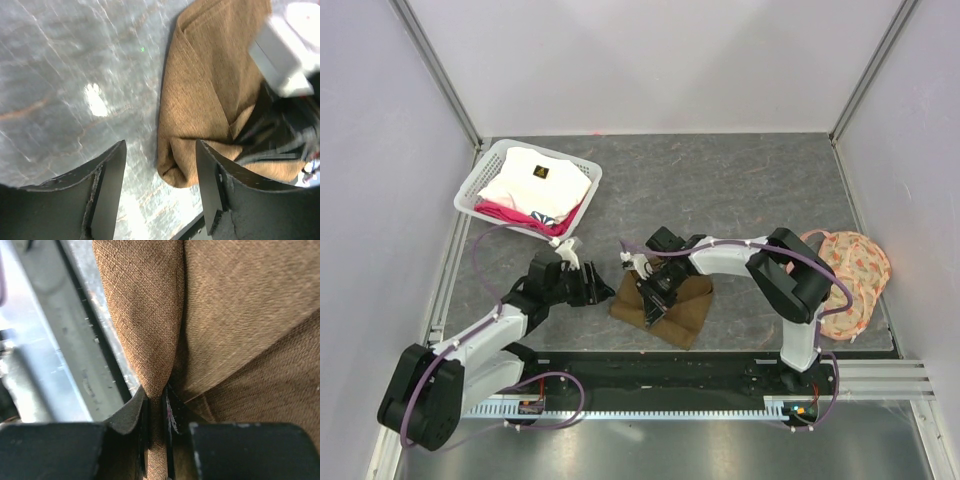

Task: Fold the napkin, place the utensils inside, and roll it up
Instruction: Roll the napkin with the utensil

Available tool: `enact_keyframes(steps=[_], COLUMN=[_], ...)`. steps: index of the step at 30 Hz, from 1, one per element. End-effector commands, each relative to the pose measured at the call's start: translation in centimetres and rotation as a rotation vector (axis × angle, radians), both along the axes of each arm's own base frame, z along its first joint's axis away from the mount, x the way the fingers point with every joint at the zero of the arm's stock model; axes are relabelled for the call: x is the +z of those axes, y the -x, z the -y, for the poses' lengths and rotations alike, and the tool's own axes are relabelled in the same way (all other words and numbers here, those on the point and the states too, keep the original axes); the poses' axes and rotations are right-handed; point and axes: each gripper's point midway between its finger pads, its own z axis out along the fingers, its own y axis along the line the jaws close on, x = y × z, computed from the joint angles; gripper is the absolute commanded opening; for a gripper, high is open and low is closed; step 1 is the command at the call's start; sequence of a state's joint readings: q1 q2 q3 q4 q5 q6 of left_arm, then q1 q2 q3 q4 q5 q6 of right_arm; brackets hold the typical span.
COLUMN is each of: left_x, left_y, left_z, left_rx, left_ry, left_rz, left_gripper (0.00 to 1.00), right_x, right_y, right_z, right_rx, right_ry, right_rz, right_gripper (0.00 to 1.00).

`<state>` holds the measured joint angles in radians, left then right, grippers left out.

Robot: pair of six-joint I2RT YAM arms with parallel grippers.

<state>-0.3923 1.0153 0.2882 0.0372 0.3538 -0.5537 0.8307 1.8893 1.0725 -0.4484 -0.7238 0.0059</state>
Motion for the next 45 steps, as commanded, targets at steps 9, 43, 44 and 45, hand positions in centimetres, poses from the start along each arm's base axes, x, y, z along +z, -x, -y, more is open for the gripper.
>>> enact_keyframes(steps=[9, 43, 44, 45], left_x=[1.6, -1.0, -1.3, -1.4], left_y=[0.7, 1.5, 1.6, 1.5], left_z=[2.7, 4.9, 4.8, 4.8], left_rx=[-0.155, -0.300, -0.298, -0.297], left_ry=[0.159, 0.182, 0.175, 0.172], left_rz=[0.111, -0.006, -0.017, -0.021], left_gripper=[0.68, 0.27, 0.25, 0.23], right_x=[-3.6, -6.7, -6.7, -6.5], right_y=[1.2, -1.3, -1.4, -1.5], right_z=[2.4, 3.6, 3.6, 3.5], right_rx=[-0.033, -0.138, -0.139, -0.143], right_ry=[-0.017, -0.006, -0.004, 0.000], right_rz=[-0.262, -0.369, -0.363, -0.358], right_gripper=[0.17, 0.15, 0.15, 0.16])
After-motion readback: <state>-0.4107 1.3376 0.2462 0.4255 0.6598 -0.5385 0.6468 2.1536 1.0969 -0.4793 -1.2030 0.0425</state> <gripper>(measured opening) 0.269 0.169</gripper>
